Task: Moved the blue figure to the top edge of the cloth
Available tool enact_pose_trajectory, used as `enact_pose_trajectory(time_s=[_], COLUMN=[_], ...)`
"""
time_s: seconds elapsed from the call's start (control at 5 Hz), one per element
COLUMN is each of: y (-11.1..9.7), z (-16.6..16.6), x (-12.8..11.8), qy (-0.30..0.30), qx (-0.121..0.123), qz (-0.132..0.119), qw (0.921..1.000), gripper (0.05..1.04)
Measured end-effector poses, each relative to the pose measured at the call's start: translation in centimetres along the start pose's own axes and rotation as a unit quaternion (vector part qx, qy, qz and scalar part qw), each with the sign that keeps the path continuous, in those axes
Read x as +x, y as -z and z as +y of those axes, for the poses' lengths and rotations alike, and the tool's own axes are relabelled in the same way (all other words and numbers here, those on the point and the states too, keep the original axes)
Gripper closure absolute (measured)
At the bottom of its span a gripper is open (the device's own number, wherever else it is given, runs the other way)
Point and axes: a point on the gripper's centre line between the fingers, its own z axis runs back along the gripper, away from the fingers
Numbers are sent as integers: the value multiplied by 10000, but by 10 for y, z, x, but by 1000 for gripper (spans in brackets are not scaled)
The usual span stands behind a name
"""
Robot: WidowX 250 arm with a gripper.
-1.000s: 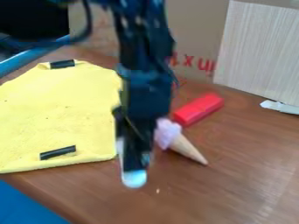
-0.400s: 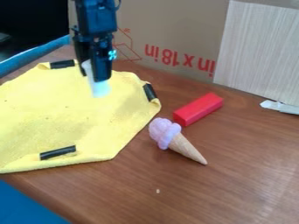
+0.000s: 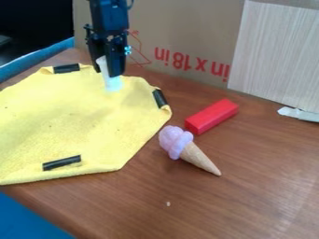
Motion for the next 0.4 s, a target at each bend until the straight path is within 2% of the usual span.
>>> enact_pose_trajectory(time_s=[0.2, 0.4], y=[12, 29], z=[-1, -5], x=[11, 19], qy=[173, 309], qx=[122, 164], qz=[-26, 87], qw=[9998, 9994], gripper=[520, 520])
